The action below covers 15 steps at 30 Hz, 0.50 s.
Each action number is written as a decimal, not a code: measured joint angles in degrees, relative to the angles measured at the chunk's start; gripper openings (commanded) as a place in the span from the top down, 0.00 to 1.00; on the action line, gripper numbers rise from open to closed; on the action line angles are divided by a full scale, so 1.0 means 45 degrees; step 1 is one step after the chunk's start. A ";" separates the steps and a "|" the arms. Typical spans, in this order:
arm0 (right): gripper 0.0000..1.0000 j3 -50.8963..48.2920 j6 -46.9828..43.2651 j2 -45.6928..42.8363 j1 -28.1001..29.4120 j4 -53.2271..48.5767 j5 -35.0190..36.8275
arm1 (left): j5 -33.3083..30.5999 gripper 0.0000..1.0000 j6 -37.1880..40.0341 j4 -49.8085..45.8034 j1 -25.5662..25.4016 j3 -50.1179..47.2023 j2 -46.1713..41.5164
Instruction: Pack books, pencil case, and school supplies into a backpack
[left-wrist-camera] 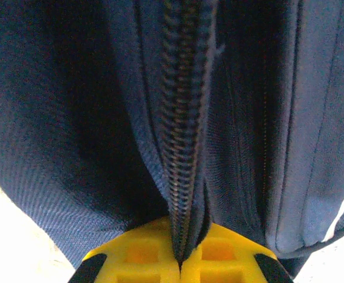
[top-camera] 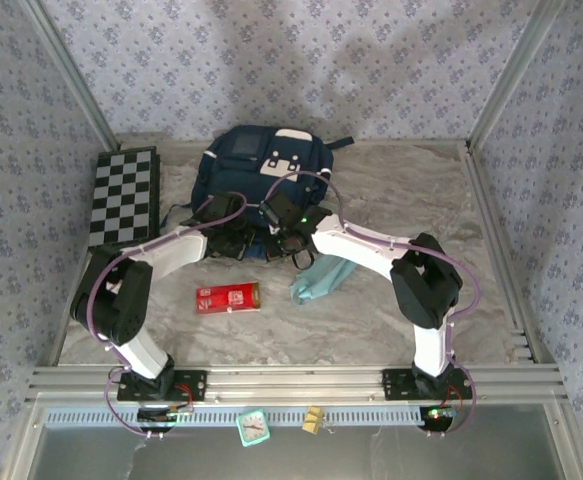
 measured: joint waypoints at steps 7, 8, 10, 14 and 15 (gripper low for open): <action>1.00 -0.1282 -0.0136 -0.0437 -0.0141 0.0204 0.0311 | 0.0015 1.00 0.0685 -0.0573 0.0554 -0.0175 -0.1146; 1.00 -0.1583 -0.0151 -0.0583 -0.0253 0.0087 0.0389 | -0.0044 1.00 0.0811 -0.0733 0.0714 -0.0175 -0.1370; 1.00 -0.2050 -0.0151 -0.0801 -0.0539 -0.0131 0.0442 | -0.0209 1.00 0.0991 -0.0933 0.0947 -0.0175 -0.1729; 1.00 -0.2667 -0.0151 -0.1117 -0.1316 -0.0238 0.0476 | -0.0568 1.00 0.1311 -0.1258 0.1185 -0.0408 -0.2268; 1.00 -0.2696 -0.0151 -0.1171 -0.1525 -0.0267 0.0481 | -0.0622 1.00 0.1404 -0.1350 0.1200 -0.0442 -0.2317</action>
